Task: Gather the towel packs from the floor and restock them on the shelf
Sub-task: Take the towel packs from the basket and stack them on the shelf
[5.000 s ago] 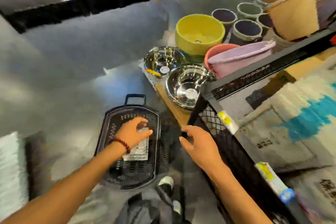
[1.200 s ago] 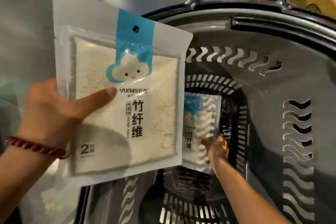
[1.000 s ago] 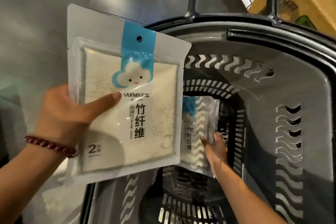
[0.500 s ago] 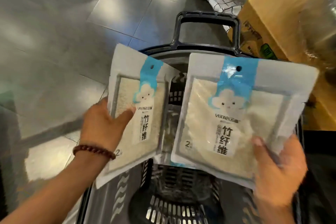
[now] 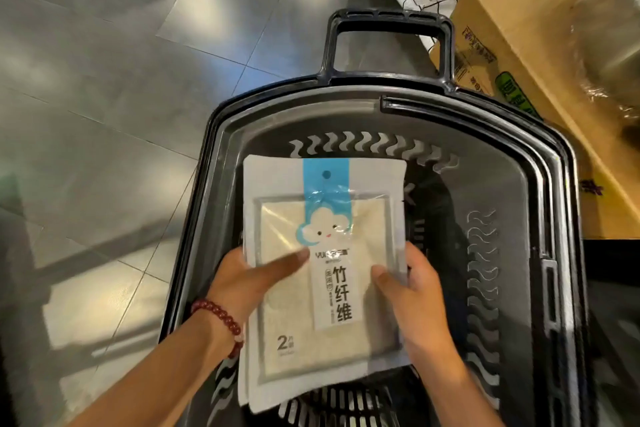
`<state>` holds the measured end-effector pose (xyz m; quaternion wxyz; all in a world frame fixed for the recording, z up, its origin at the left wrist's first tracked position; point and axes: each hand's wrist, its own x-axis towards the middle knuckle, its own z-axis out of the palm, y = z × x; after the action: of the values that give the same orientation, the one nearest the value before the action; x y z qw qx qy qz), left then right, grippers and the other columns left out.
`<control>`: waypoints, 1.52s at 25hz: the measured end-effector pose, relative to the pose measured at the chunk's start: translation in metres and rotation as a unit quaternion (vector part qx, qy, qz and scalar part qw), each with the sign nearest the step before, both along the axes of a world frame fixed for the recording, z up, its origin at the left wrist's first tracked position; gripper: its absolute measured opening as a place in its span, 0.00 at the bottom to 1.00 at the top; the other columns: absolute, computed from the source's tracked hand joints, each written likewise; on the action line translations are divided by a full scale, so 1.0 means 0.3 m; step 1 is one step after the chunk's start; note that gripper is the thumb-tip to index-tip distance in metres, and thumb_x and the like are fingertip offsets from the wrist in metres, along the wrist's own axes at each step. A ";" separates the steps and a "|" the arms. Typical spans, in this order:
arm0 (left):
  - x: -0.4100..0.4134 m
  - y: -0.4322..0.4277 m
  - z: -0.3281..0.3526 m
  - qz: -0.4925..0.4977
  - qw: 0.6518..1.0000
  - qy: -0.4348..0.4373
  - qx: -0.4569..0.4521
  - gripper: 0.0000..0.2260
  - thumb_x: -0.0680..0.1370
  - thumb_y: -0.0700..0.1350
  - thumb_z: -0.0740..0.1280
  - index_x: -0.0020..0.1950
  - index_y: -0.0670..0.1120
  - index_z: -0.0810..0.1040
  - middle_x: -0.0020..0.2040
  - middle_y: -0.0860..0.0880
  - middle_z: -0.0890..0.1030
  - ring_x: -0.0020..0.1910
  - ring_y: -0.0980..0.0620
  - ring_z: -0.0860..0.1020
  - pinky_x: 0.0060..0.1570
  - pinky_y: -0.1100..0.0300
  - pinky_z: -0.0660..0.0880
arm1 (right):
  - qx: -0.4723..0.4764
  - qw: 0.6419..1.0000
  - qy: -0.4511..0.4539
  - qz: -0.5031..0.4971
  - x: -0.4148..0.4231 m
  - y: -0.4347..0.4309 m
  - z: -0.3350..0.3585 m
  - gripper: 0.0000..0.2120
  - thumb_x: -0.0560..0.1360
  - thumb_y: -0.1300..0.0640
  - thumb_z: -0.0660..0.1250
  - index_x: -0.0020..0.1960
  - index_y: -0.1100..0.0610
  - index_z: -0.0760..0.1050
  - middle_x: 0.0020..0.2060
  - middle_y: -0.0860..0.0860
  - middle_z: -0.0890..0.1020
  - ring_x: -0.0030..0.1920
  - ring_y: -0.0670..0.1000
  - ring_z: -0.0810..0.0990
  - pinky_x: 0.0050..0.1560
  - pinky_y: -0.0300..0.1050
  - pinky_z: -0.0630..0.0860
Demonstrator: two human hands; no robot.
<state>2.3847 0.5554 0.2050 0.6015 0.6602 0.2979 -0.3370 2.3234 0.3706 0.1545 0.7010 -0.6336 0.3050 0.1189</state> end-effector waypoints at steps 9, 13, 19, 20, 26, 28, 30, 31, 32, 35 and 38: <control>-0.196 -0.012 -0.160 0.041 0.991 0.031 0.120 0.11 0.68 0.33 0.74 0.43 0.48 0.80 0.31 0.56 0.83 0.33 0.57 0.81 0.31 0.64 0.74 | -0.197 0.950 0.239 -0.034 -0.088 -0.019 -0.409 0.16 0.73 0.55 0.70 0.59 0.59 0.75 0.54 0.54 0.80 0.49 0.51 0.78 0.47 0.42 0.72; -0.222 -0.003 -0.225 0.071 0.988 0.049 0.131 0.12 0.68 0.32 0.74 0.42 0.49 0.79 0.37 0.52 0.82 0.38 0.53 0.79 0.37 0.62 0.72 | -0.161 0.951 0.260 0.047 -0.083 -0.022 -0.516 0.28 0.74 0.56 0.69 0.71 0.57 0.65 0.66 0.57 0.73 0.64 0.58 0.73 0.62 0.53 0.72; -0.216 0.012 -0.249 0.061 0.990 0.066 0.104 0.11 0.67 0.33 0.74 0.41 0.48 0.78 0.35 0.53 0.83 0.39 0.53 0.79 0.34 0.63 0.70 | -0.131 0.944 0.285 0.104 -0.040 0.034 -0.584 0.15 0.78 0.57 0.62 0.63 0.59 0.71 0.58 0.59 0.78 0.56 0.55 0.76 0.55 0.46 0.74; -0.214 0.016 -0.250 0.058 0.990 0.072 0.103 0.11 0.67 0.34 0.75 0.43 0.47 0.78 0.36 0.52 0.83 0.40 0.51 0.80 0.36 0.62 0.71 | -0.155 0.943 0.281 0.092 -0.039 0.038 -0.584 0.16 0.78 0.57 0.63 0.63 0.61 0.71 0.58 0.60 0.77 0.56 0.56 0.76 0.52 0.43 0.72; -0.184 0.012 -0.226 0.041 0.993 0.070 0.083 0.10 0.68 0.35 0.74 0.41 0.49 0.78 0.28 0.56 0.82 0.36 0.54 0.79 0.31 0.63 0.70 | -0.190 0.933 0.298 0.062 -0.002 0.005 -0.555 0.15 0.75 0.58 0.67 0.59 0.61 0.74 0.50 0.57 0.79 0.50 0.57 0.78 0.45 0.46 0.75; -0.172 0.003 -0.212 0.039 0.994 0.066 0.079 0.10 0.68 0.35 0.74 0.41 0.49 0.78 0.29 0.56 0.82 0.37 0.54 0.80 0.32 0.62 0.71 | -0.228 0.933 0.268 0.074 0.006 -0.002 -0.530 0.08 0.76 0.58 0.65 0.52 0.61 0.77 0.42 0.53 0.78 0.45 0.55 0.78 0.42 0.44 0.73; -0.167 -0.003 -0.201 0.038 0.995 0.058 0.078 0.11 0.68 0.35 0.74 0.42 0.49 0.79 0.32 0.56 0.83 0.39 0.53 0.81 0.34 0.61 0.73 | -0.264 0.936 0.225 0.058 0.006 0.001 -0.498 0.07 0.76 0.59 0.64 0.49 0.61 0.79 0.39 0.53 0.79 0.43 0.55 0.79 0.40 0.44 0.74; -0.164 -0.007 -0.190 0.035 0.995 0.053 0.079 0.11 0.68 0.35 0.74 0.42 0.50 0.79 0.32 0.56 0.83 0.39 0.53 0.81 0.34 0.61 0.73 | -0.285 0.935 0.205 0.050 0.003 0.006 -0.475 0.07 0.76 0.60 0.64 0.47 0.60 0.80 0.39 0.53 0.80 0.42 0.54 0.79 0.39 0.43 0.73; -0.162 -0.011 -0.178 0.031 0.995 0.049 0.080 0.11 0.68 0.35 0.74 0.42 0.49 0.79 0.32 0.55 0.83 0.39 0.53 0.81 0.34 0.61 0.73 | -0.310 0.931 0.190 0.047 -0.001 0.011 -0.449 0.07 0.77 0.60 0.63 0.46 0.58 0.80 0.39 0.53 0.81 0.41 0.53 0.79 0.39 0.43 0.74; -0.154 -0.018 -0.143 0.008 0.996 0.031 0.083 0.12 0.67 0.37 0.75 0.48 0.47 0.81 0.42 0.50 0.85 0.44 0.48 0.82 0.44 0.53 0.78 | -0.318 0.933 0.169 0.015 -0.011 -0.003 -0.377 0.07 0.77 0.60 0.61 0.43 0.57 0.77 0.38 0.51 0.80 0.42 0.53 0.78 0.42 0.49 0.78; -0.154 -0.013 -0.108 0.014 0.996 0.008 0.086 0.11 0.67 0.36 0.75 0.46 0.48 0.81 0.41 0.49 0.85 0.41 0.50 0.84 0.42 0.54 0.79 | -0.309 0.942 0.132 0.018 -0.026 -0.023 -0.282 0.03 0.78 0.61 0.60 0.46 0.59 0.70 0.36 0.47 0.74 0.41 0.51 0.75 0.39 0.46 0.74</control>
<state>2.3385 0.5515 0.1725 0.5449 0.7025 0.3396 -0.3070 2.3155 0.3636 0.0699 0.4218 -0.8031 0.4052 0.1136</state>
